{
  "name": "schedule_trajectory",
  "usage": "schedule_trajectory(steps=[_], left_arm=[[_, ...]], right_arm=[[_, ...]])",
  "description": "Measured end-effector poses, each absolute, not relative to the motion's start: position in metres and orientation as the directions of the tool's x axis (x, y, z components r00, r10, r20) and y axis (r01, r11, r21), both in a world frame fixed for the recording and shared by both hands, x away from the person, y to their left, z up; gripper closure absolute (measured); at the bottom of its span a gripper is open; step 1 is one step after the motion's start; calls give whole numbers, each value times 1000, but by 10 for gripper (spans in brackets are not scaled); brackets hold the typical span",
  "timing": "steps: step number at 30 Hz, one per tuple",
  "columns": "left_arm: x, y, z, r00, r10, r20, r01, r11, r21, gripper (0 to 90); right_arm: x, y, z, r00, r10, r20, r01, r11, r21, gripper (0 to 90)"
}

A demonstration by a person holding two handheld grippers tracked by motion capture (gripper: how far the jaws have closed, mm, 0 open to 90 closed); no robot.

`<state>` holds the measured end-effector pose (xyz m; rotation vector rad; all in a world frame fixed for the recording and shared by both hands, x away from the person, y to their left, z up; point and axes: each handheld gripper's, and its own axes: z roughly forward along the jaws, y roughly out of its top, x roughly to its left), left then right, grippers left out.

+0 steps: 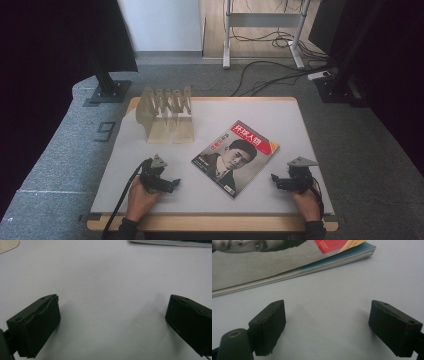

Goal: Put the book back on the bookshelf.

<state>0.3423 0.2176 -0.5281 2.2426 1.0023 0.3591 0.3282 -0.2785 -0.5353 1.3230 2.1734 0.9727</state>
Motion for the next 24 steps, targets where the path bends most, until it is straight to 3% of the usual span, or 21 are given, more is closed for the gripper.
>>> schedule_trajectory(steps=[9, 24], left_arm=[[344, 218, -528, 674, 739, -13, 563, -502, 657, 0], [385, 200, -509, 669, 743, -13, 562, -494, 664, 0]], right_arm=[[328, -279, -535, -463, 886, 9, 597, 305, 742, 134], [331, -279, -534, -476, 880, 8, 595, 315, 739, 126]])
